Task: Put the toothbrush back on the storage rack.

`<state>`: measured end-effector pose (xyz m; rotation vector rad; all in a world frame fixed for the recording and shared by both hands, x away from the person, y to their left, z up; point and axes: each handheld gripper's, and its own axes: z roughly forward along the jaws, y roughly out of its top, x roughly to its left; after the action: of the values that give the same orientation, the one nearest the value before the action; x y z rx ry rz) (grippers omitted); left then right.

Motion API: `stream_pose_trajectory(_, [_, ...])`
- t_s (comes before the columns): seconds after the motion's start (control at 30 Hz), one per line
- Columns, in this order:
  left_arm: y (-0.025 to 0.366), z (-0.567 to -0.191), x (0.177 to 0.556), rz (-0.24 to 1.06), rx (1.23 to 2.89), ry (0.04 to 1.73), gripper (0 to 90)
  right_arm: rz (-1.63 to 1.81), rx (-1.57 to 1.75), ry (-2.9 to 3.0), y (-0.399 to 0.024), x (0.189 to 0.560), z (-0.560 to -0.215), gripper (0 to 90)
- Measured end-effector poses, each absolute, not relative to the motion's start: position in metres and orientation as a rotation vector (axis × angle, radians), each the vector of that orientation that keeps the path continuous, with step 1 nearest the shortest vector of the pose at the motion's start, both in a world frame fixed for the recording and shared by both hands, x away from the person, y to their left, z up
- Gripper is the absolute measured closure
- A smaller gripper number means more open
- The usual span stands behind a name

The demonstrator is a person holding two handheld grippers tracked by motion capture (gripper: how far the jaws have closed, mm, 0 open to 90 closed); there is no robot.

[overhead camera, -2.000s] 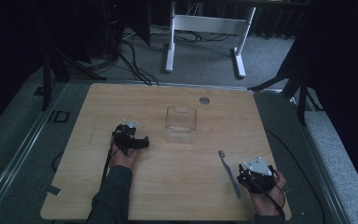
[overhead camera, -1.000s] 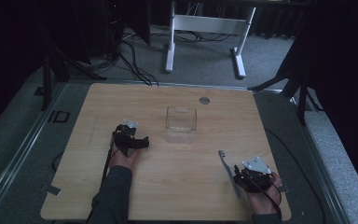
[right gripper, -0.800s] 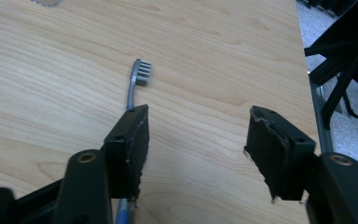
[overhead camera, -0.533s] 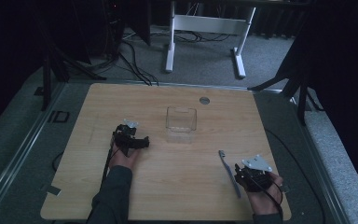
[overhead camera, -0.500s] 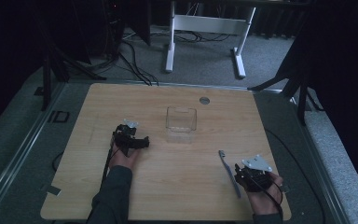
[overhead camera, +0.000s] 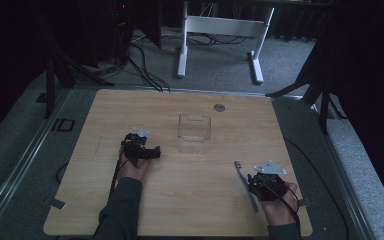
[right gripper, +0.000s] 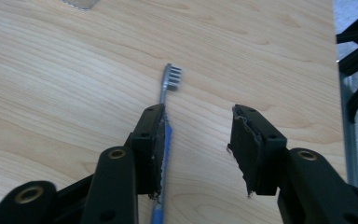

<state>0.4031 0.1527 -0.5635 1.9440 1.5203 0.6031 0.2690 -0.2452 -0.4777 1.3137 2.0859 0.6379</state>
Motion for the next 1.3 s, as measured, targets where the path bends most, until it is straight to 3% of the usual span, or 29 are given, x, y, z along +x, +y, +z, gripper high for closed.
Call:
stream_pose_trajectory(0.2, [0.153,-0.563,0.403,0.603,1.944,1.519,4.9,0.633,1.307,2.107,-0.242,0.275,-0.475,60.8])
stream_pose_trajectory(1.0, [0.153,-0.563,0.403,0.603,1.944,1.519,4.9,0.624,1.407,2.190,-0.240,0.295,-0.490,58.5])
stream_pose_trajectory(1.3, [0.153,-0.563,0.403,0.603,1.944,1.519,4.9,0.612,1.390,2.219,-0.236,0.298,-0.494,62.4])
